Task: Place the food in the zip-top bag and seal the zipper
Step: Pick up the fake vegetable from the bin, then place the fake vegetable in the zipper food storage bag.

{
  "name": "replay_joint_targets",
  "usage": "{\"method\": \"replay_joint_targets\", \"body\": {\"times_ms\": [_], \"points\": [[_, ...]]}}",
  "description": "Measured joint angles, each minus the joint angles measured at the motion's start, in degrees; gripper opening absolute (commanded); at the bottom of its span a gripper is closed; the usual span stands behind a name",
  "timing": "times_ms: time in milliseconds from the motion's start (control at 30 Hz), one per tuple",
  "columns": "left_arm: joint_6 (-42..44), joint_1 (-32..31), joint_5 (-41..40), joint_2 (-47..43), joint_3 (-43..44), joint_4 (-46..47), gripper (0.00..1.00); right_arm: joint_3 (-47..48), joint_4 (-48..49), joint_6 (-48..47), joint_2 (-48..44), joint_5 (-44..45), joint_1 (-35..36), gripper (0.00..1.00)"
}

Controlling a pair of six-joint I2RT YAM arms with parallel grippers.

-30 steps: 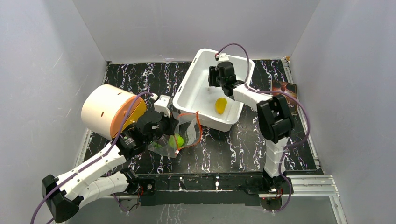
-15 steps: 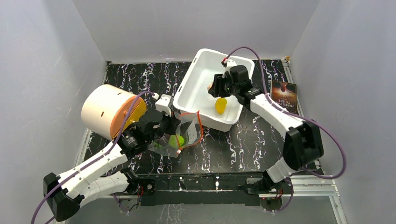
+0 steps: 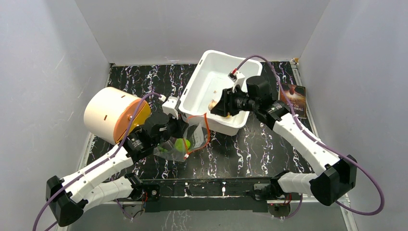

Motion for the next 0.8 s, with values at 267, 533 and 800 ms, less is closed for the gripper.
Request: {"method": "replay_joint_targets", "body": {"times_ms": [267,533,800], "points": [[-1.36,0.0,1.22,0.2,0.79,1.14,0.0,-3.5,-0.98,3.3,-0.85,-1.05,10.36,0.4],[-3.3,0.02,1.9,-0.22,0.79,1.77,0.0,-3.96,-1.07,6.88,3.76,3.91,18.03,0.49],[-4.02,0.02,2.36,-1.95,0.76,1.73,0.0,-3.82,-3.19,8.5,4.79,10.1,17.92,0.74]]}}
